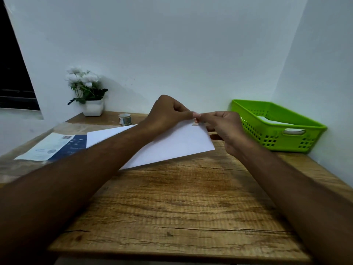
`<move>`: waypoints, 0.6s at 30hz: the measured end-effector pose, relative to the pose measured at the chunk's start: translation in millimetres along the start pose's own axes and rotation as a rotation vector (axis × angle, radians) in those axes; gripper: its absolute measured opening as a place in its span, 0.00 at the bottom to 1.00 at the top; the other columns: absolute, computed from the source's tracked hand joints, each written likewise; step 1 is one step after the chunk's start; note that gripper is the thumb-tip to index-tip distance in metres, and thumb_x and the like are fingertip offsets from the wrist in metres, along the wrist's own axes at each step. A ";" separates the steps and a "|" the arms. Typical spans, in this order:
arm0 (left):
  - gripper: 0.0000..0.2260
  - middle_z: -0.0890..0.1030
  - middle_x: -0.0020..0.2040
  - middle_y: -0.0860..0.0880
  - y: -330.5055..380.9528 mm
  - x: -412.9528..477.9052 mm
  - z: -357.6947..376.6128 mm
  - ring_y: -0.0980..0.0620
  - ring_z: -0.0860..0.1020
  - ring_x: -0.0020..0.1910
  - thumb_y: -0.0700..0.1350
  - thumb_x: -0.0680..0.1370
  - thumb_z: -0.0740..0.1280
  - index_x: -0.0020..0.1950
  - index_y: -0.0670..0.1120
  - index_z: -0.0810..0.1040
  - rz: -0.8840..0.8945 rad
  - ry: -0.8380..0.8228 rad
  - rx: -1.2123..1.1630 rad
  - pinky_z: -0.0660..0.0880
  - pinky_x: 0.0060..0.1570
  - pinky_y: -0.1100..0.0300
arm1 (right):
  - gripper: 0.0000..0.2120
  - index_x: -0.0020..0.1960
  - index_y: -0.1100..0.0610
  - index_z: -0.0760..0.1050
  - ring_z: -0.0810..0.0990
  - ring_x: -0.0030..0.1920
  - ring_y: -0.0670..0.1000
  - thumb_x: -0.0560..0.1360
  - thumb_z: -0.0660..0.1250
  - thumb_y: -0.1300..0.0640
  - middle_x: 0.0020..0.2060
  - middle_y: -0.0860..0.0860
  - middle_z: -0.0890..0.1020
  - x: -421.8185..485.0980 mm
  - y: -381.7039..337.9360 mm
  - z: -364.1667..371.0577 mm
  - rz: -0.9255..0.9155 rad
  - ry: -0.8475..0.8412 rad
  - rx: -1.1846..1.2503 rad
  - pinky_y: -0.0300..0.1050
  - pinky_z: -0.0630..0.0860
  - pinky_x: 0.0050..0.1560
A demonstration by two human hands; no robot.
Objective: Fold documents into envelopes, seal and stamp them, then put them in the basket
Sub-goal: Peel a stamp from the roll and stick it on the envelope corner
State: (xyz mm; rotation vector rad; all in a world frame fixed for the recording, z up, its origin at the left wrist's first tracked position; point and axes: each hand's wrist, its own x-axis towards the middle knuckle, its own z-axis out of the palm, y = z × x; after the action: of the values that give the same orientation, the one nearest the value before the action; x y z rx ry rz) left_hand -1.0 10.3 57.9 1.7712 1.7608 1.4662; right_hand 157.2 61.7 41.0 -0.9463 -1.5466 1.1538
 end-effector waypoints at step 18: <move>0.03 0.84 0.38 0.53 -4.5 1.6 2.1 0.61 0.81 0.37 0.45 0.72 0.74 0.42 0.47 0.86 0.052 0.066 0.055 0.77 0.39 0.67 | 0.08 0.41 0.59 0.84 0.85 0.41 0.52 0.66 0.79 0.56 0.38 0.52 0.86 5.1 5.3 4.5 -0.049 0.057 -0.056 0.48 0.79 0.41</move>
State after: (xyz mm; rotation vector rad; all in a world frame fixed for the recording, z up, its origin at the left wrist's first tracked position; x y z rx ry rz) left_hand -2.5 13.8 54.2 1.8281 1.8174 1.5276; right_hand 151.8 66.8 36.5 -0.9654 -1.5546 1.0450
